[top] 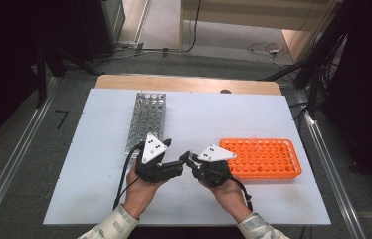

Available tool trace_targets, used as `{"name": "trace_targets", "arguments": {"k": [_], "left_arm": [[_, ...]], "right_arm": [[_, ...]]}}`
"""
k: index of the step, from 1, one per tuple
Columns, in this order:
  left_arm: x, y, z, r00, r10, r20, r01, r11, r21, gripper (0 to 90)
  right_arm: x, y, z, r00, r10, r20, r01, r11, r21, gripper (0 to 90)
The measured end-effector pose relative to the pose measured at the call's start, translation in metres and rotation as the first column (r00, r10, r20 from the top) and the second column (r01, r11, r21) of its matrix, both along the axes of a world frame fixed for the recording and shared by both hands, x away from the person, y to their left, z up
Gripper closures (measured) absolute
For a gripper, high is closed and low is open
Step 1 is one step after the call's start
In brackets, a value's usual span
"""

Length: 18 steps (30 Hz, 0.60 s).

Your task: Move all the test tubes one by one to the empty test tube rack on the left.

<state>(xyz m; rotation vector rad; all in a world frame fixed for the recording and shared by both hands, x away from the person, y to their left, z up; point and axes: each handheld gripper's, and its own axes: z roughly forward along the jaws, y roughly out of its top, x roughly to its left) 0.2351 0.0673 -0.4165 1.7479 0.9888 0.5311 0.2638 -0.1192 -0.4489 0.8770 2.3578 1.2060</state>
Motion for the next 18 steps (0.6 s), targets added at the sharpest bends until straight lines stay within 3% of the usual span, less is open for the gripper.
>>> {"name": "trace_targets", "arguments": {"k": [8, 18], "left_arm": [[0.001, -0.010, -0.005, 0.9986, -0.053, -0.004, 0.053, 0.9981, 0.033, 51.1], [0.002, -0.012, -0.008, 0.9979, -0.064, 0.000, 0.064, 0.9968, 0.048, 68.5]], "right_arm": [[-0.003, 0.007, 0.004, 0.9996, 0.027, 0.002, -0.027, 0.9996, 0.009, 73.0], [-0.005, 0.007, 0.006, 0.9996, 0.029, 0.000, -0.029, 0.9995, 0.013, 73.0]]}}
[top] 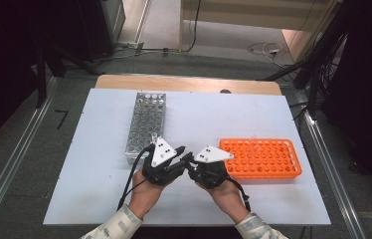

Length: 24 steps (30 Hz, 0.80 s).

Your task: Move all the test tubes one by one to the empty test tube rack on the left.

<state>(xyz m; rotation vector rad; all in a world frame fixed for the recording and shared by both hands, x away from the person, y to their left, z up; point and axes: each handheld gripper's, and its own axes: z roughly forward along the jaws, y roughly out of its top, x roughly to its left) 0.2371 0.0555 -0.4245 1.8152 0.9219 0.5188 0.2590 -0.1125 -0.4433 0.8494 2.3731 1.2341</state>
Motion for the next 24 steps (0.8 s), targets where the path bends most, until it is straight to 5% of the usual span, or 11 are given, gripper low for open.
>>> {"name": "trace_targets", "arguments": {"k": [9, 16, 24], "left_arm": [[0.002, 0.000, 0.000, 1.0000, -0.008, 0.003, 0.008, 1.0000, 0.005, 75.1], [0.009, 0.004, 0.006, 0.9999, 0.013, 0.004, -0.013, 0.9996, -0.023, 75.2], [0.030, 0.016, 0.024, 0.9975, 0.071, 0.003, -0.071, 0.9965, -0.046, 75.1]], "right_arm": [[0.001, -0.001, 0.000, 1.0000, -0.003, -0.001, 0.003, 1.0000, 0.001, 72.3], [0.001, -0.007, 0.003, 0.9996, -0.020, -0.021, 0.020, 0.9997, 0.010, 34.2], [0.002, -0.021, 0.009, 0.9983, -0.054, -0.023, 0.055, 0.9977, 0.041, 27.9]]}}
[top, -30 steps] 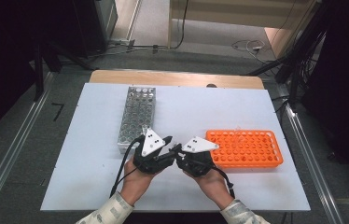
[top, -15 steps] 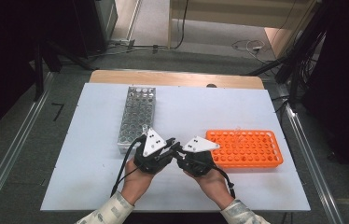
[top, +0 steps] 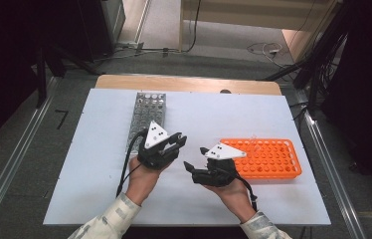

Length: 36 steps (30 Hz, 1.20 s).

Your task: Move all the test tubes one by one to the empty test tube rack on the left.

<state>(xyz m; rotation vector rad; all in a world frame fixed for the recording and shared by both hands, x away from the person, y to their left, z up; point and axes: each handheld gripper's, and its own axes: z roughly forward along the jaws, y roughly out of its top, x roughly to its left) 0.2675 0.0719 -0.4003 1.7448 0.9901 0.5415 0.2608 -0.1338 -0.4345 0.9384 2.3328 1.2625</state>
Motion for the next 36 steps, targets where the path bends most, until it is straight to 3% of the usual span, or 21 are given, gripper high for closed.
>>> {"name": "trace_targets", "arguments": {"k": [9, 21, 28, 36], "left_arm": [[0.018, 0.021, 0.011, 0.9961, 0.088, 0.005, -0.088, 0.9961, -0.012, 75.1], [0.030, 0.048, 0.011, 0.9799, 0.199, 0.017, -0.198, 0.9798, -0.027, 75.1], [0.033, 0.052, 0.005, 0.9731, 0.230, 0.013, -0.230, 0.9732, -0.009, 75.1], [0.032, 0.052, 0.000, 0.9721, 0.234, 0.013, -0.234, 0.9721, 0.012, 75.1]], "right_arm": [[0.000, -0.008, 0.002, 0.9999, -0.013, 0.003, 0.013, 0.9999, 0.007, 28.2], [0.001, -0.009, 0.002, 0.9998, -0.020, 0.003, 0.020, 0.9998, 0.008, 28.5], [0.000, -0.009, 0.002, 0.9998, -0.021, 0.004, 0.021, 0.9998, 0.006, 28.7], [0.001, -0.010, 0.002, 0.9996, -0.027, 0.005, 0.027, 0.9996, 0.004, 28.8]]}}
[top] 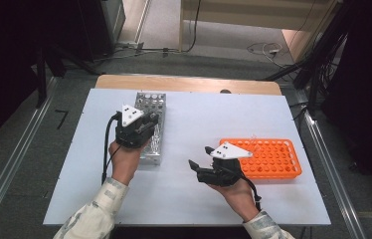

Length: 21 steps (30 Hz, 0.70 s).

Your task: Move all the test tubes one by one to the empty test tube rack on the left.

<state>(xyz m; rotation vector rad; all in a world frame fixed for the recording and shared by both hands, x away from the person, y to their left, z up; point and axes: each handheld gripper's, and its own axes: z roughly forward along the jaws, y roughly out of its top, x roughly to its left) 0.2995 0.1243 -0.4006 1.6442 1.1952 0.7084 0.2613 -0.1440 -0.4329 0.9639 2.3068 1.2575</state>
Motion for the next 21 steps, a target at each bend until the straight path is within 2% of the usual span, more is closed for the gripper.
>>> {"name": "trace_targets", "arguments": {"k": [15, 21], "left_arm": [[-0.002, -0.005, -0.021, 0.9995, -0.004, -0.030, 0.005, 0.9990, 0.045, 74.9], [-0.003, -0.006, -0.029, 0.9991, 0.001, -0.043, 0.001, 0.9989, 0.046, 74.7]], "right_arm": [[-0.001, 0.003, -0.003, 1.0000, 0.006, 0.000, -0.006, 0.9998, -0.017, 28.9], [-0.001, 0.004, -0.004, 1.0000, 0.010, 0.000, -0.010, 0.9997, -0.024, 28.9]]}}
